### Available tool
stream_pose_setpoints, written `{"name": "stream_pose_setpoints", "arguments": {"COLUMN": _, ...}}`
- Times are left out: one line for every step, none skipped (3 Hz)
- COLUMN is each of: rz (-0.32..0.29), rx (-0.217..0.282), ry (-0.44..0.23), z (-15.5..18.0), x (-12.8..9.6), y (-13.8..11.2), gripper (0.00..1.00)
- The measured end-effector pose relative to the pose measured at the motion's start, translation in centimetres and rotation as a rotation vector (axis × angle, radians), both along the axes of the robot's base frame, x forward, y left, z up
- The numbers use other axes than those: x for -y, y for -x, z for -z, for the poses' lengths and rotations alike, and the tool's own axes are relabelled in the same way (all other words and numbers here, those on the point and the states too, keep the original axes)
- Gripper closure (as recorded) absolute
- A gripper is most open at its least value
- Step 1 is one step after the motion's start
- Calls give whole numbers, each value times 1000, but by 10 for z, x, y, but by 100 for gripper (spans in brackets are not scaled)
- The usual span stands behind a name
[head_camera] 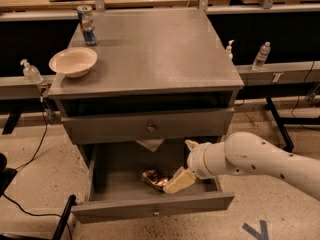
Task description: Pick orange can from middle drawer and place on counter
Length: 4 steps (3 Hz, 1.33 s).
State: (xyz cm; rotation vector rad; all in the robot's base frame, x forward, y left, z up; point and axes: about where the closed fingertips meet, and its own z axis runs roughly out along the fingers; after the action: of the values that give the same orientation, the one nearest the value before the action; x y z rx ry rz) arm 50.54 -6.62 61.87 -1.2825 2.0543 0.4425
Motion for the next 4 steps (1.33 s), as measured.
{"name": "stream_pose_setpoints", "arguments": {"rz": 0, "rx": 0, "ry": 0, "z": 0, "x": 0, "y": 0, "gripper": 0}}
{"name": "stream_pose_setpoints", "arguments": {"rz": 20, "rx": 34, "ry": 84, "z": 2, "x": 6, "y": -9, "gripper": 0}}
{"name": "stream_pose_setpoints", "arguments": {"rz": 66, "rx": 123, "ry": 237, "z": 6, "x": 30, "y": -24, "gripper": 0}}
{"name": "stream_pose_setpoints", "arguments": {"rz": 75, "rx": 141, "ry": 284, "z": 12, "x": 38, "y": -35, "gripper": 0}}
